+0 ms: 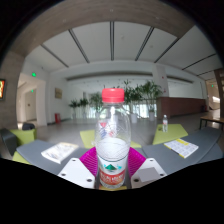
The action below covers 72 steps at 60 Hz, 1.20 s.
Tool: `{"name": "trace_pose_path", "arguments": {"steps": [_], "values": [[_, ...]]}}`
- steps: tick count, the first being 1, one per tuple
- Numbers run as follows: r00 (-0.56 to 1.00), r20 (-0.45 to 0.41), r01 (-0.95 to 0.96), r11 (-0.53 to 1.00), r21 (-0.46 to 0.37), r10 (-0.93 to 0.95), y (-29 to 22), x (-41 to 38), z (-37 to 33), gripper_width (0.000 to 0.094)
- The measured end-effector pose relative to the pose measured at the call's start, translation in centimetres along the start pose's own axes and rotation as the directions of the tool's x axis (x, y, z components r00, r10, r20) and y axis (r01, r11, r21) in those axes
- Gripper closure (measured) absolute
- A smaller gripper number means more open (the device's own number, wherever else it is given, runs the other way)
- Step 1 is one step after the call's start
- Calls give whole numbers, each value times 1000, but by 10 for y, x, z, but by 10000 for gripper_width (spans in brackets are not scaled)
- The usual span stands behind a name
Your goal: Pour water
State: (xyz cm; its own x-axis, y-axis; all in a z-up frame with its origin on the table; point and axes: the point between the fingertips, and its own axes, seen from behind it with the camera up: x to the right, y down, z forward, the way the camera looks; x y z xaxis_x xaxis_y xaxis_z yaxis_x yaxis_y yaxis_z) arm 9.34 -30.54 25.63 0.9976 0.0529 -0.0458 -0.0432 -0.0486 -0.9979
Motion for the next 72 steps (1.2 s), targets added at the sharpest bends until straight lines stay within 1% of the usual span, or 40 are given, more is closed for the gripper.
{"name": "trace_pose_path", "arguments": {"steps": [1,6,8,9,13,14,18,19,20,28,30,31,32,35,38,40,44,45,46,47,51,57,67,72], "values": [[1000,-10,9,1000,-21,-9,-1,-9,-4,580],[999,-25,40,994,-102,-42,32,-4,0,582],[999,-16,43,992,-122,-45,64,26,18,584],[999,-15,42,990,-135,-45,65,15,7,583],[999,-1,45,984,-172,-46,87,11,7,585],[999,2,52,982,-180,-53,97,21,19,584],[996,-4,86,970,-227,-89,125,18,19,581],[995,-4,93,968,-233,-96,129,18,16,579],[995,-4,96,978,-187,-98,121,16,17,577],[995,-13,93,976,-196,-98,124,16,15,580],[996,-16,86,976,-202,-91,121,20,16,535],[996,-18,82,976,-203,-87,121,20,16,531],[996,-19,79,975,-207,-85,122,20,15,483],[996,-19,76,973,-220,-82,123,21,15,421],[996,-27,74,966,-246,-83,122,20,12,393],[996,-41,66,962,-264,-79,123,21,9,335],[995,-68,55,959,-276,-77,117,24,-1,57],[994,-75,53,959,-280,-77,116,24,-3,70],[993,-83,53,957,-284,-79,112,27,-5,106],[992,-92,53,956,-287,-82,111,24,-11,116],[989,-118,49,952,-302,-88,101,21,-32,66],[987,-143,23,943,-332,-75,88,7,-74,89],[985,-161,-1,919,-394,-67,79,-24,-166,80],[985,-158,-6,915,-403,-64,76,-47,-213,84]]}}
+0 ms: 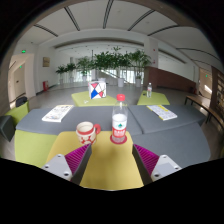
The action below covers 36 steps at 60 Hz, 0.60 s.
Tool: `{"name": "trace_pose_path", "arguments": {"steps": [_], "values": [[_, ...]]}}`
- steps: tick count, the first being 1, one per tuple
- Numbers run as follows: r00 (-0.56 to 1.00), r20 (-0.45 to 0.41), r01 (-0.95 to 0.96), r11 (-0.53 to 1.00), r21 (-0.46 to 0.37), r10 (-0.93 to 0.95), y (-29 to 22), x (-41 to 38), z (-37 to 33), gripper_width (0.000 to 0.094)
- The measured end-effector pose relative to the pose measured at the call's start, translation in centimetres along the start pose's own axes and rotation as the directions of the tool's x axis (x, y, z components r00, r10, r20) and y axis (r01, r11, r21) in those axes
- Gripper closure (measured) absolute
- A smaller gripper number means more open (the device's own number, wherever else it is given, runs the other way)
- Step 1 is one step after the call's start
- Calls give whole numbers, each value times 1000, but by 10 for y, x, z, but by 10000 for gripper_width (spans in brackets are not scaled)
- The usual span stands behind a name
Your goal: Pour water
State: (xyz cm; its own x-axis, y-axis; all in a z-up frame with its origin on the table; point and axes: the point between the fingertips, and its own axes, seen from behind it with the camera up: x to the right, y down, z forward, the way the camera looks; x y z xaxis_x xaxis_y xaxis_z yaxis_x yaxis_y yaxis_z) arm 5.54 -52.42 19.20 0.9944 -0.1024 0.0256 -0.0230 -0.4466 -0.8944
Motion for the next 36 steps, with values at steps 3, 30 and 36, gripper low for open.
{"name": "trace_pose_path", "arguments": {"steps": [3,30,36], "values": [[1000,-1,-8,1000,-6,8,5,0,-19,86],[1000,-17,23,999,49,-22,24,-14,-120,83],[999,-25,25,998,55,-24,26,-12,-116,82]]}}
